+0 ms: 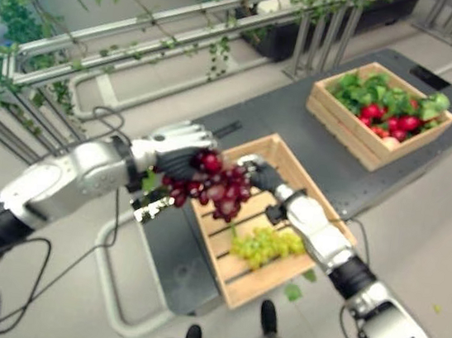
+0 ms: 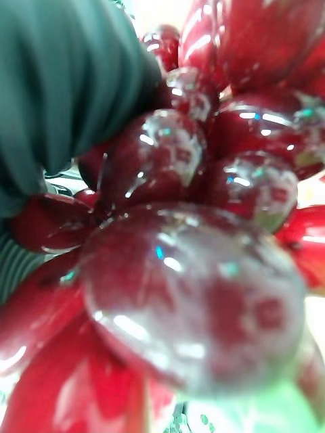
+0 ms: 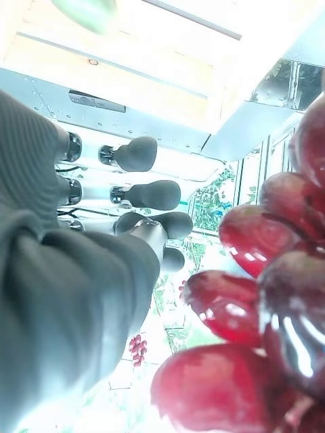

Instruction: Pick up the fruits from the basket on one side to the basket on the other side

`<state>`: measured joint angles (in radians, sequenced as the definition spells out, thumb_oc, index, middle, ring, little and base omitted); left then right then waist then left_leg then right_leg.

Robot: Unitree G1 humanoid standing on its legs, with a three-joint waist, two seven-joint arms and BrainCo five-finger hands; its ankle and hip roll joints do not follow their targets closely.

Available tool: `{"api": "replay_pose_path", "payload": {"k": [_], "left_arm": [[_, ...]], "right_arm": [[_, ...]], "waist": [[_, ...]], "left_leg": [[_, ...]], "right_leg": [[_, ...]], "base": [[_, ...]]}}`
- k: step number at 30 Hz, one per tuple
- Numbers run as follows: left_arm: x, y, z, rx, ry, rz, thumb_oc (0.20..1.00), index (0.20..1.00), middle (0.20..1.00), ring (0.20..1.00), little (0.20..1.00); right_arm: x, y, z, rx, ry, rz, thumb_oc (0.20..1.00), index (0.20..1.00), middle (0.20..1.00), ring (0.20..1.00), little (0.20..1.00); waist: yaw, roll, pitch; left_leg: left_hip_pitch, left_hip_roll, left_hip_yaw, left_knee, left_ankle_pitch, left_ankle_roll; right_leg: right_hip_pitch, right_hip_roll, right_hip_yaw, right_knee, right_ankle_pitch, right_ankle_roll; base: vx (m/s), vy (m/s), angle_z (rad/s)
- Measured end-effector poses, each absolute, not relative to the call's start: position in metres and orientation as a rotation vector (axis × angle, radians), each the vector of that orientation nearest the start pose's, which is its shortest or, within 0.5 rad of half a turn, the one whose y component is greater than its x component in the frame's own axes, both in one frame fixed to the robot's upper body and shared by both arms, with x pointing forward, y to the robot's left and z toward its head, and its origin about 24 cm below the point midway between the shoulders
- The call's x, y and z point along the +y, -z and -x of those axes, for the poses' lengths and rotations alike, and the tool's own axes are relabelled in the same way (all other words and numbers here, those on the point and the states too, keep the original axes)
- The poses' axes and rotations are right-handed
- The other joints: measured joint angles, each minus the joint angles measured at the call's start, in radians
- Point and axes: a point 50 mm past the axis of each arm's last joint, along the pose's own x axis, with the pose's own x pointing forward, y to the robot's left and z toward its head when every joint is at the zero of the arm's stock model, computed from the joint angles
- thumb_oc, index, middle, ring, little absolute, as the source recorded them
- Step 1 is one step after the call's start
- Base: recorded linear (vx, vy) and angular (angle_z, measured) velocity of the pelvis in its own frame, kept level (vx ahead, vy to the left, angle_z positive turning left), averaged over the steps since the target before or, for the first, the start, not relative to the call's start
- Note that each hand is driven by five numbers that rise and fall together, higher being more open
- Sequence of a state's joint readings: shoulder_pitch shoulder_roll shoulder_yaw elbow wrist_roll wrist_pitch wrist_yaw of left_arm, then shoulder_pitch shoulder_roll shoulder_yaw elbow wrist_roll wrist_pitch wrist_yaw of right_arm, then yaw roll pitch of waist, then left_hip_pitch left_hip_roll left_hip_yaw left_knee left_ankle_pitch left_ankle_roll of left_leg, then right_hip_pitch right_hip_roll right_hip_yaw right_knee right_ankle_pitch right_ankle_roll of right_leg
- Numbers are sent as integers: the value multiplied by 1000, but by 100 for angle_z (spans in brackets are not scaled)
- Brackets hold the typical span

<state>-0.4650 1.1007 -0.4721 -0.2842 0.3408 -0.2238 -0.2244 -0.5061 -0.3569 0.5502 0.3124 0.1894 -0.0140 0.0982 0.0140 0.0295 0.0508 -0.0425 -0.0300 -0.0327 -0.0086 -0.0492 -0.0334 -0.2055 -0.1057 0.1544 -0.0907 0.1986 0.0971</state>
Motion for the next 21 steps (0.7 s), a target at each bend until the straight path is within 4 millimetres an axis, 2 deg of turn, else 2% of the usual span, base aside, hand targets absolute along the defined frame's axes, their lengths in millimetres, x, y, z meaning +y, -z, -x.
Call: {"api": "replay_pose_path", "payload": {"k": [3,4,10,17,21], "left_arm": [[162,-185,-263,-560,714,-1501,200,200,200,200,200],[163,-186,-263,-557,708,-1500,200,200,200,200,200],[164,-182,-262,-540,714,-1496,200,200,200,200,200],[175,-187,-262,-530,652,-1538,200,200,200,200,200],[177,-181,-260,-505,660,-1546,200,200,200,200,200]], "right_arm": [[-84,-74,-317,-48,-603,376,200,200,200,200,200],[-84,-74,-317,-47,-603,377,1000,1000,1000,1000,1000],[-94,-78,-307,-61,-643,391,1000,1000,1000,1000,1000],[-135,-90,-306,-78,-553,416,1000,1000,1000,1000,1000],[-145,-92,-299,-82,-545,427,1000,1000,1000,1000,1000]], "waist": [[0,0,0],[0,0,0],[-1,-6,2],[-2,-24,3],[-4,-26,3]], "left_leg": [[1,0,0,-1,0,0],[1,0,0,-1,0,0],[2,-1,0,-4,3,1],[15,1,-3,-34,14,1],[23,2,-3,-44,16,3]], "right_leg": [[0,0,0,0,0,0],[0,0,0,0,0,0],[1,0,0,0,0,1],[5,0,-3,0,-10,3],[6,0,-4,0,-13,4]], "base": [[0,0,0],[0,0,0],[-15,0,0],[3,3,1],[14,3,0]]}}
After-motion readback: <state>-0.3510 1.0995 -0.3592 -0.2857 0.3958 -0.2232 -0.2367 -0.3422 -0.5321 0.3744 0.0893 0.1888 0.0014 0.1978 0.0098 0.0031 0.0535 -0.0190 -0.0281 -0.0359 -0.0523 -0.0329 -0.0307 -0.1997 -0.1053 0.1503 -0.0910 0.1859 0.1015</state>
